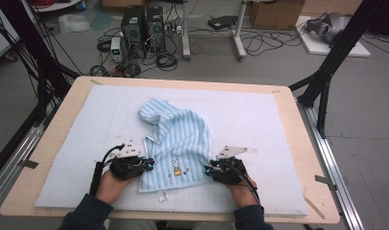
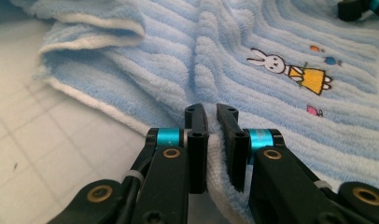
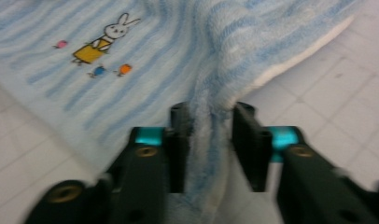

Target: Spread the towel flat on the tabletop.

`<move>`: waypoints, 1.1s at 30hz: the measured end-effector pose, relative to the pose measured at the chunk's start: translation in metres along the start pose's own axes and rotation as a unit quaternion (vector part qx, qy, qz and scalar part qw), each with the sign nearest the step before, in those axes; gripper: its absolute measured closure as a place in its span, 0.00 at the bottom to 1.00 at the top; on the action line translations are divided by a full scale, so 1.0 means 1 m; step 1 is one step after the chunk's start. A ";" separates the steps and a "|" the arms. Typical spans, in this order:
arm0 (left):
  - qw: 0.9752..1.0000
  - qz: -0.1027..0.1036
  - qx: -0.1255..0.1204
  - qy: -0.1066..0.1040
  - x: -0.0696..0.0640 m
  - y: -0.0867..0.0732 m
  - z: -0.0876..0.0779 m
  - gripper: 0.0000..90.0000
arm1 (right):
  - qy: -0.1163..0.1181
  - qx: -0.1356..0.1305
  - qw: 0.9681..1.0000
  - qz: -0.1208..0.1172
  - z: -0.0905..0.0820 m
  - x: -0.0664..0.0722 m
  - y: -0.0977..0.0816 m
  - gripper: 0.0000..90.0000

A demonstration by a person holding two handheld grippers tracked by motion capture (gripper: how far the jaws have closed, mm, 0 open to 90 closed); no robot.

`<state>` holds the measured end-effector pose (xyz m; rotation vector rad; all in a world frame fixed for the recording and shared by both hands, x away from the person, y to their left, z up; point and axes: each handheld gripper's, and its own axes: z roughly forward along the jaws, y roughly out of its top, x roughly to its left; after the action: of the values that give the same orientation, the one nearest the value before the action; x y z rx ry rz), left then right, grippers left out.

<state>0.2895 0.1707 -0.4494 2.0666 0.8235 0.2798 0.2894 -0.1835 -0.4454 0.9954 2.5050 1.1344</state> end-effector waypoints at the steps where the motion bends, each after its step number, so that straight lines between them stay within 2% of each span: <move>1: 1.000 0.001 -0.001 -0.002 -0.001 -0.002 -0.002 0.92 | 0.008 0.004 1.000 0.014 0.000 0.001 0.000 0.89; 2: 1.000 0.001 -0.001 -0.002 -0.001 -0.002 -0.002 0.92 | 0.008 0.004 1.000 0.014 0.000 0.001 0.000 0.89; 3: 1.000 0.001 -0.002 -0.004 -0.003 -0.006 -0.006 0.92 | 0.017 0.007 1.000 0.025 -0.001 0.004 0.000 0.92; 7: 1.000 0.006 0.002 -0.012 -0.006 -0.010 -0.012 0.92 | 0.030 0.019 0.999 0.013 -0.007 0.013 -0.004 0.93; 8: 1.000 0.006 0.003 -0.020 -0.007 -0.012 -0.015 0.92 | 0.033 0.020 0.999 0.009 -0.010 0.015 -0.006 0.93; 10: 1.000 0.007 0.004 -0.025 -0.008 -0.014 -0.016 0.92 | 0.036 0.022 0.999 0.005 -0.012 0.018 -0.008 0.93; 11: 0.999 0.007 0.006 -0.035 -0.012 -0.017 -0.020 0.91 | 0.046 0.026 0.999 -0.003 -0.016 0.024 -0.012 0.93; 13: 0.999 0.007 0.008 -0.042 -0.017 -0.019 -0.024 0.91 | 0.055 0.029 0.998 -0.010 -0.020 0.030 -0.016 0.93; 15: 0.999 0.011 0.011 -0.046 -0.018 -0.020 -0.027 0.91 | 0.063 0.033 0.997 -0.015 -0.024 0.035 -0.018 0.90; 16: 0.999 0.008 0.002 -0.047 -0.020 -0.021 -0.031 0.90 | 0.064 0.030 0.997 -0.016 -0.025 0.037 -0.018 0.83; 18: 0.999 0.006 -0.005 -0.044 -0.019 -0.021 -0.033 0.81 | 0.056 0.008 0.998 -0.007 -0.027 0.034 -0.015 0.67; 19: 0.999 -0.011 -0.025 -0.020 -0.016 -0.018 -0.036 0.71 | 0.044 -0.012 0.999 0.007 -0.028 0.030 -0.013 0.55; 20: 0.999 -0.011 -0.025 -0.020 -0.016 -0.018 -0.036 0.62 | 0.035 -0.033 0.998 0.026 -0.029 0.025 -0.010 0.50; 21: 0.999 -0.022 -0.040 0.001 -0.010 -0.015 -0.038 0.56 | 0.027 -0.050 0.997 0.041 -0.030 0.019 -0.007 0.46; 24: 0.996 -0.046 -0.069 0.024 0.002 -0.010 -0.041 0.48 | -0.006 -0.083 0.995 0.060 -0.026 0.002 0.004 0.40; 26: 0.995 -0.050 -0.077 0.035 0.009 -0.006 -0.043 0.48 | -0.028 -0.095 0.993 0.071 -0.020 -0.008 0.013 0.42; 27: 0.995 -0.050 -0.077 0.035 0.009 -0.006 -0.043 0.48 | -0.028 -0.095 0.993 0.071 -0.020 -0.008 0.013 0.42; 28: 0.995 -0.051 -0.081 0.041 0.013 -0.004 -0.044 0.48 | -0.045 -0.088 0.992 0.079 -0.011 -0.016 0.022 0.48; 29: 0.993 -0.057 -0.090 0.049 0.022 0.000 -0.044 0.48 | -0.050 -0.083 0.992 0.076 -0.006 -0.018 0.027 0.52; 30: 0.993 -0.057 -0.090 0.049 0.022 0.000 -0.044 0.48 | -0.050 -0.083 0.992 0.076 -0.006 -0.018 0.027 0.52; 31: 0.992 -0.063 -0.094 0.055 0.030 0.004 -0.043 0.48 | -0.057 -0.068 0.994 0.068 0.006 -0.021 0.038 0.57; 33: 0.992 -0.067 -0.095 0.056 0.033 0.005 -0.042 0.48 | -0.057 -0.060 0.994 0.067 0.013 -0.021 0.042 0.59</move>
<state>0.2967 0.2175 -0.4241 1.8222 0.9608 0.3889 0.3320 -0.1698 -0.4252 1.1741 2.2817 1.2130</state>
